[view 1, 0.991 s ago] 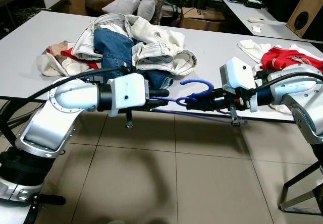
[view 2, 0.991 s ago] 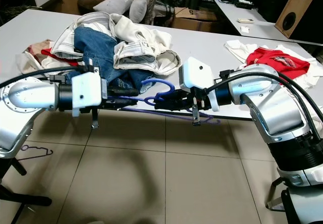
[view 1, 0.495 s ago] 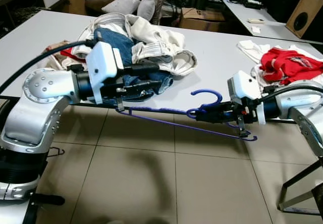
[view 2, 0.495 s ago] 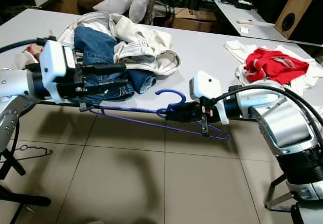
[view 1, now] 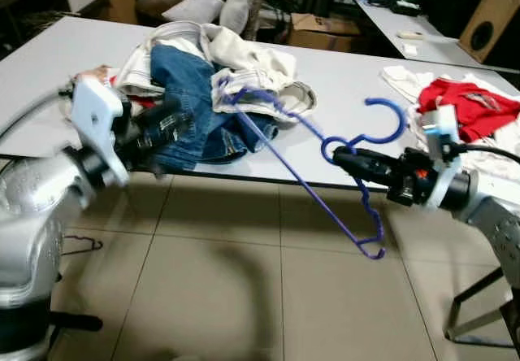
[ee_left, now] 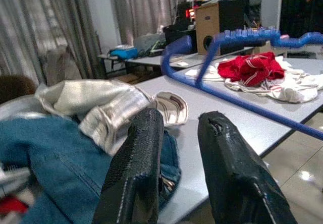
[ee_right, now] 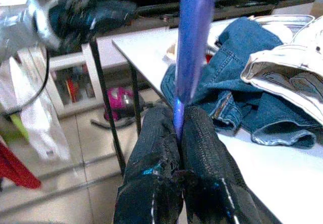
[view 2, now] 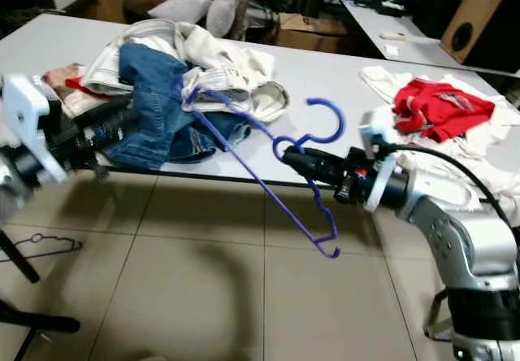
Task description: Hang hanger
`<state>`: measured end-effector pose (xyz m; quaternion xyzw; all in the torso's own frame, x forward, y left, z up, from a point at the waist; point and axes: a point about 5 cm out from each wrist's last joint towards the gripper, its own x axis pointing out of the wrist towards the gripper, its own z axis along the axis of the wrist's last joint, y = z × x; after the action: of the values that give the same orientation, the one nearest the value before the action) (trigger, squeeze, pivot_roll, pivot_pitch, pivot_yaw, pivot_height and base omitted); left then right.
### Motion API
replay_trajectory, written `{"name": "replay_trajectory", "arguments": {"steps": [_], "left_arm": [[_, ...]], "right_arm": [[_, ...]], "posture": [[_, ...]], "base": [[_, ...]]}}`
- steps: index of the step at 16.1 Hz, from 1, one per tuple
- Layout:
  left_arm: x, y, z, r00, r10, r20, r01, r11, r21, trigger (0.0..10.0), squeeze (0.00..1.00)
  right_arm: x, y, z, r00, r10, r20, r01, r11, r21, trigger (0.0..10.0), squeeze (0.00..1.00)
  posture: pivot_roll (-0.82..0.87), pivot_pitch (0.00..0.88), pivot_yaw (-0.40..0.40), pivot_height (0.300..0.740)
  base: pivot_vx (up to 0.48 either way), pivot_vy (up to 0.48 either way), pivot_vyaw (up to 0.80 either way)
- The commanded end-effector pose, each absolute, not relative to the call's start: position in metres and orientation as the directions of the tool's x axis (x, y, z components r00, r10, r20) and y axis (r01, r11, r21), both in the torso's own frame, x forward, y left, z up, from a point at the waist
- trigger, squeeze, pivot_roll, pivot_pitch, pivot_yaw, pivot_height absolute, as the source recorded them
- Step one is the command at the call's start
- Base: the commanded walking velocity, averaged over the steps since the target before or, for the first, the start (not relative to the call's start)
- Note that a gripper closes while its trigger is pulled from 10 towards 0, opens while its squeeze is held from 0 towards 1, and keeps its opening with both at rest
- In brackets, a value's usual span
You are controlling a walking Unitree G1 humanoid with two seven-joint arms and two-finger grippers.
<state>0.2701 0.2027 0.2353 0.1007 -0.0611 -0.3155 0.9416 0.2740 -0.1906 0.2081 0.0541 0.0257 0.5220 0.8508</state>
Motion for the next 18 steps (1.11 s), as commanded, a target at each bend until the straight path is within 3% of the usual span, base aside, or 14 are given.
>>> {"name": "replay_trajectory", "arguments": {"steps": [1,3,4,7,9,12,18], "left_arm": [[0.266,0.198,0.237,0.801,-0.595,0.064,0.571,0.792,0.219,10.0,0.0],[0.263,0.197,0.218,0.862,-0.505,0.049,0.493,0.857,0.151,10.0,0.0],[0.262,0.195,0.203,0.892,-0.453,0.005,0.45,0.887,0.107,10.0,0.0],[0.254,0.181,0.164,0.958,-0.281,-0.065,0.281,0.96,-0.007,10.0,0.0],[0.253,0.177,0.16,0.965,-0.252,-0.074,0.25,0.968,-0.032,10.0,0.0],[0.255,0.171,0.155,0.968,-0.236,-0.084,0.241,0.969,0.05,10.0,0.0],[0.251,0.157,0.155,0.963,-0.26,-0.074,0.264,0.962,0.061,10.0,0.0]], "right_arm": [[0.272,-0.195,0.216,0.477,0.877,0.055,-0.874,0.468,0.13,0.0,0.0],[0.268,-0.194,0.21,0.537,0.842,0.054,-0.838,0.524,0.154,0.0,0.0],[0.269,-0.191,0.202,0.613,0.79,0.025,-0.785,0.605,0.134,10.0,0.0],[0.266,-0.174,0.17,0.823,0.558,-0.11,-0.55,0.83,0.095,10.0,0.0],[0.264,-0.172,0.166,0.886,0.452,-0.101,-0.449,0.892,0.047,10.0,0.0],[0.258,-0.17,0.156,0.954,0.291,-0.074,-0.282,0.953,0.114,10.0,0.0],[0.254,-0.169,0.148,0.963,0.243,-0.115,-0.222,0.961,0.167,10.0,0.0]], "posture": [[0.06,0.0,-0.117,0.74],[0.06,0.0,-0.118,0.74],[0.06,0.0,-0.118,0.74],[0.05,0.0,-0.111,0.74],[0.05,0.0,-0.106,0.74],[0.05,0.0,-0.108,0.74],[0.04,0.0,-0.137,0.74]], "base": [[0.0,0.0,0.0],[0.0,0.0,0.0],[0.0,0.0,0.0],[0.0,0.0,0.0],[0.0,0.0,0.0],[0.0,0.0,0.0],[0.0,-0.467,0.0]]}}
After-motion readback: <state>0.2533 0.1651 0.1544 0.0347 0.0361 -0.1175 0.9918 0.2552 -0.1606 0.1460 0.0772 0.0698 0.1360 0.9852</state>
